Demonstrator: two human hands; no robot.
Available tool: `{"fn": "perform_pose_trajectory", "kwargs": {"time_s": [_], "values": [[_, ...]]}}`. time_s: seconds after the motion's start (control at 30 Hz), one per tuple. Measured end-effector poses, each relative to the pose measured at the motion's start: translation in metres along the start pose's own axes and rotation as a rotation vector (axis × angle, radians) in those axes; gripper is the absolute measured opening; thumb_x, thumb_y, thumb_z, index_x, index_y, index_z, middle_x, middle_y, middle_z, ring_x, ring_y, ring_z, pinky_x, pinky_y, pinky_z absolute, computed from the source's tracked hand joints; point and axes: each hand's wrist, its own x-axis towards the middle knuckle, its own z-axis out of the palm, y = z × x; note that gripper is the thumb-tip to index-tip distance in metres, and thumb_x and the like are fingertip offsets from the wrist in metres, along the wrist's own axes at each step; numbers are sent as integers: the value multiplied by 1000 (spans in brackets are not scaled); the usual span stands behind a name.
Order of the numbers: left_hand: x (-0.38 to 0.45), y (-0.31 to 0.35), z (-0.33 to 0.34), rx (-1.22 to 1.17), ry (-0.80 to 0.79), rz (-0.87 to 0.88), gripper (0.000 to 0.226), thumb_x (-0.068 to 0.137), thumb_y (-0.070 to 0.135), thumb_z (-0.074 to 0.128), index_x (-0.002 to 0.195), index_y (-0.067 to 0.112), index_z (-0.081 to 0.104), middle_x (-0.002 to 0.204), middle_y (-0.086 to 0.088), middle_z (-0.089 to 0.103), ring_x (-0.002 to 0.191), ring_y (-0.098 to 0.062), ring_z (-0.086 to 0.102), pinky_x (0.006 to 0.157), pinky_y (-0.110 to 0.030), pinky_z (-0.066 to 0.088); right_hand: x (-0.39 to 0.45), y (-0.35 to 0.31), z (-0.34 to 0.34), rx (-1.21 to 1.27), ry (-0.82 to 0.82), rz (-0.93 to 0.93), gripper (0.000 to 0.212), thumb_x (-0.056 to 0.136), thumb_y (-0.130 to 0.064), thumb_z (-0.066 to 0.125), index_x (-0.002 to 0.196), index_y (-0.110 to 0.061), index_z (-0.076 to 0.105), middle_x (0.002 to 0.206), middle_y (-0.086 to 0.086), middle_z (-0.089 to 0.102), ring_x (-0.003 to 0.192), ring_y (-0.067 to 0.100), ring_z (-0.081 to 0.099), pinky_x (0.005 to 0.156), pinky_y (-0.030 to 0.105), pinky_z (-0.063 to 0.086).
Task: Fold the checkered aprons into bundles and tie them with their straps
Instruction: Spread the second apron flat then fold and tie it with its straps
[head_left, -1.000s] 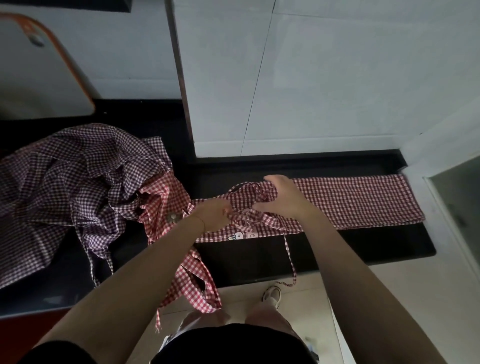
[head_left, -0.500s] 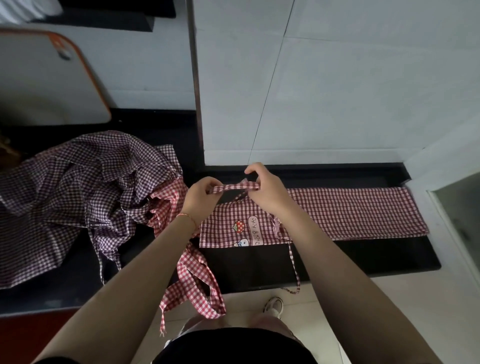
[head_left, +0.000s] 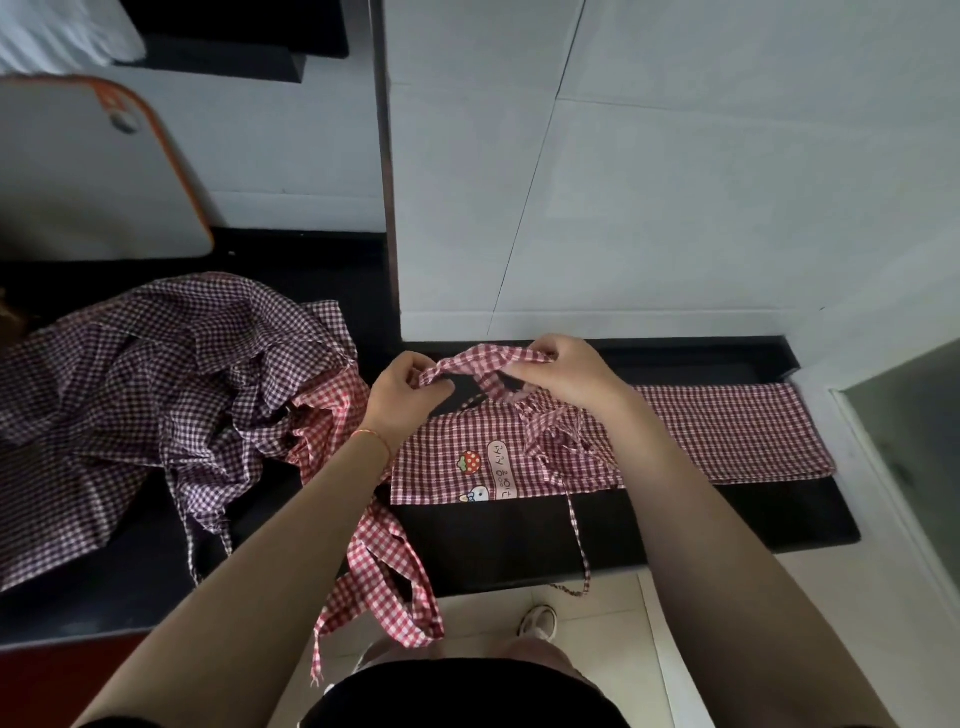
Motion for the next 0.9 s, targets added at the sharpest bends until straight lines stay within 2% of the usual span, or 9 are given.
{"fn": "perform_pose_trajectory", "kwargs": {"time_s": [0.07,0.17,0.27,0.4,0.43,0.5,0.57,0.73,0.9], "values": [[1,1,5,51,-4,17,18,86,26,73,96,19,60,93,-3,64,81,-15,60,74,-31,52,0,1,-9,-110,-125,11,59,77,-51,79,124,-23,58,115,-10,59,101,9,56,78,27,43],[0,7,15,25,34,-19,20,95,31,62,96,11,58,81,-3,58,68,-12,51,62,-25,45,-1,3,-15,-346,-184,9,64,82,-22,79,138,-20,49,129,-2,55,110,18,55,83,29,42],[0,8,22,-85,176,-62,25,104,30,43,100,8,53,73,-5,54,63,-16,45,59,-34,39,1,11,-14,-413,11,-1,42,90,-1,61,129,-14,56,121,5,61,95,19,56,74,26,42],[-5,13,28,-185,279,-41,22,105,26,34,108,16,54,73,-5,55,61,-15,46,59,-31,39,4,29,-15,-298,297,50,17,96,-10,52,100,0,65,92,13,66,72,21,56,56,29,38],[-8,15,30,-206,259,-31,23,104,26,35,111,17,56,75,-5,57,64,-14,49,61,-27,39,3,30,-15,-175,285,88,21,98,-16,51,98,-1,64,89,12,66,71,21,57,55,28,42],[-12,20,36,-217,183,5,24,104,32,40,107,18,59,79,-5,60,74,-14,55,68,-23,40,-2,31,-13,89,192,156,35,100,-36,50,102,-5,65,93,7,67,77,18,63,69,32,55],[-14,24,45,-189,93,51,23,100,37,50,100,17,62,81,-1,62,77,-12,58,72,-25,44,-6,31,-10,153,130,140,47,98,-50,50,103,-7,67,94,7,68,85,21,64,81,38,52],[-14,23,67,42,-157,166,24,89,34,69,111,26,62,87,7,66,73,-8,59,67,-26,48,-1,35,3,254,210,-16,18,93,-19,63,110,-17,57,100,-3,64,89,10,61,71,21,48],[-5,1,98,530,-346,199,67,85,34,69,144,28,39,123,4,60,112,-18,58,101,-39,47,7,73,-3,625,321,176,15,95,-14,58,109,-19,59,103,1,66,91,16,65,72,27,52]]}}
